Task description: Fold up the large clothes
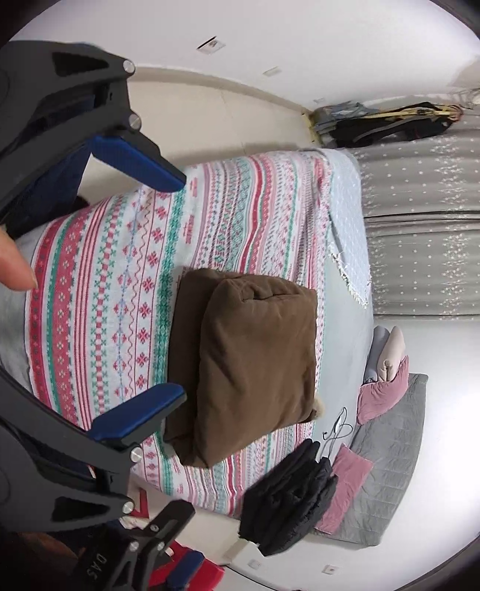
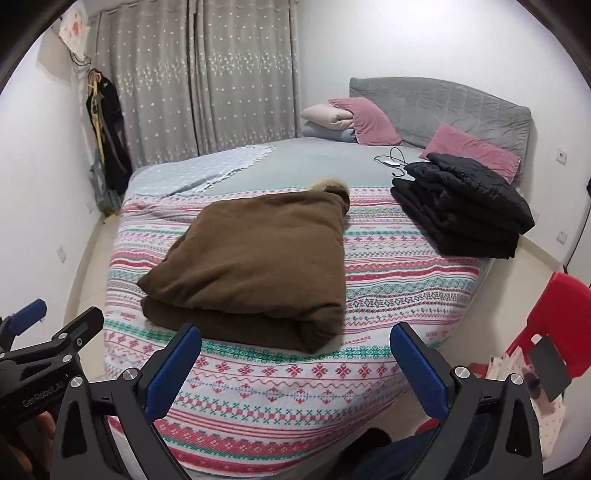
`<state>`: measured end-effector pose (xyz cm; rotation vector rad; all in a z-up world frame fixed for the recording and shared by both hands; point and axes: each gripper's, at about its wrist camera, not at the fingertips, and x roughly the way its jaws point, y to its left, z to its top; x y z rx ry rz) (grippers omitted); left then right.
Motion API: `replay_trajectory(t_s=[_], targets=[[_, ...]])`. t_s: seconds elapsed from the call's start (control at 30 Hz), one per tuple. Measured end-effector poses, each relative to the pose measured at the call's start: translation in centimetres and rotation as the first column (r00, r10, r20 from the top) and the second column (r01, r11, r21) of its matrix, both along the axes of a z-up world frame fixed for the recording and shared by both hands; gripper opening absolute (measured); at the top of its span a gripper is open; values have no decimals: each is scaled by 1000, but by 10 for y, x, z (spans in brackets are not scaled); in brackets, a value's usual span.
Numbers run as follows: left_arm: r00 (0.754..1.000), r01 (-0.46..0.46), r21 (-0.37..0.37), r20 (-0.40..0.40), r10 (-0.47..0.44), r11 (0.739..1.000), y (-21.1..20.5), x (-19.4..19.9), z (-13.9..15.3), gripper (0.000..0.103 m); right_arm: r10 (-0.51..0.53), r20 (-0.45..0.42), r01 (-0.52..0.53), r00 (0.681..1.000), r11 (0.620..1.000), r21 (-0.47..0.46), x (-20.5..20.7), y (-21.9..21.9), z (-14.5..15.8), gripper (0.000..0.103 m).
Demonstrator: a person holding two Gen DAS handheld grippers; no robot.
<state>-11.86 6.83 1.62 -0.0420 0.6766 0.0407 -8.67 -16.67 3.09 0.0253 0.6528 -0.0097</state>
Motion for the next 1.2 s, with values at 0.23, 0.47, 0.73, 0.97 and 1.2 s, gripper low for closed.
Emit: replay_trajectory(t_s=[0.23, 0.47, 0.73, 0.97, 1.2], targets=[[999, 31, -14, -11, -31, 999, -6, 7, 0, 103, -43, 8, 43, 999, 999, -25, 7, -5, 0, 103], [999, 21, -5, -33, -21, 1000, -7, 8, -8, 103, -29, 5, 29, 1000, 999, -26, 9, -5, -2, 103], [999, 23, 18, -26, -23, 1000, -9, 8, -10, 103, -34, 2, 34, 999, 999, -33, 12, -2, -5, 103], [999, 40, 5, -34, -40, 999, -12, 11, -10, 103, -37, 1, 37, 999, 999, -30, 15, -4, -7, 103], [999, 31, -1, -32, -31, 1000, -13, 16, -10, 103, -44, -2, 44, 999, 999, -31, 17, -6, -8, 103]])
